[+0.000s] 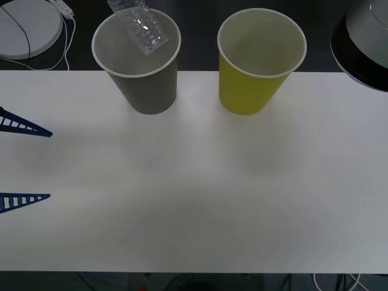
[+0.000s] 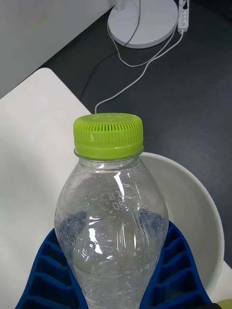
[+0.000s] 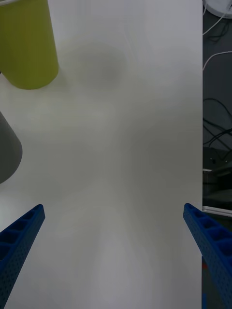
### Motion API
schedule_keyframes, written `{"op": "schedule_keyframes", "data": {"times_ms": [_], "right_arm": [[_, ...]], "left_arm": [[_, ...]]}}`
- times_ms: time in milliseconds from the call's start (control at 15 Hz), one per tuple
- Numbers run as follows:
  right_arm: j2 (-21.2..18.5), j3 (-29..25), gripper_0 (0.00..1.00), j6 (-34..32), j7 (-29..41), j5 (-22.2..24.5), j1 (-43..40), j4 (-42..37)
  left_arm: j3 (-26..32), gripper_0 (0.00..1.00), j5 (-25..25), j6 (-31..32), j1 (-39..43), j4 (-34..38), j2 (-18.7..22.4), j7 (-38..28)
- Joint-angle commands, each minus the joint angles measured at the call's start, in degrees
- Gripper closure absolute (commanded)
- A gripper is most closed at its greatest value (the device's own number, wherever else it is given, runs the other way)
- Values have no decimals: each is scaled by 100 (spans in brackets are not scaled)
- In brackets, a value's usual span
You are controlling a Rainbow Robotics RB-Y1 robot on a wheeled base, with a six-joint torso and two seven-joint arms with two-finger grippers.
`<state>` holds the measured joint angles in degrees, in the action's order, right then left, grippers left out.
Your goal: Put the can into the green bin and the plastic bottle into the gray bin
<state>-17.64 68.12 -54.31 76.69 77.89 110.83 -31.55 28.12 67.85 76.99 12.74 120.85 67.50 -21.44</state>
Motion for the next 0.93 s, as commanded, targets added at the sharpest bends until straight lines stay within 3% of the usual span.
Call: {"op": "schedule_keyframes", "data": {"times_ms": [67,333,400,467,933], "right_arm": [[6,8,100,8,4,-20,0,0],[6,8,97,8,4,-46,18,9],[15,8,53,17,-5,-64,18,17],[6,26,0,43,-5,-55,18,35],[15,78,0,175,-110,-143,18,35]], "left_arm": [[0,0,0,0,0,0,0,0],[0,0,0,0,0,0,0,0],[0,0,0,0,0,0,0,0],[0,0,0,0,0,0,0,0],[0,0,0,0,0,0,0,0]]}}
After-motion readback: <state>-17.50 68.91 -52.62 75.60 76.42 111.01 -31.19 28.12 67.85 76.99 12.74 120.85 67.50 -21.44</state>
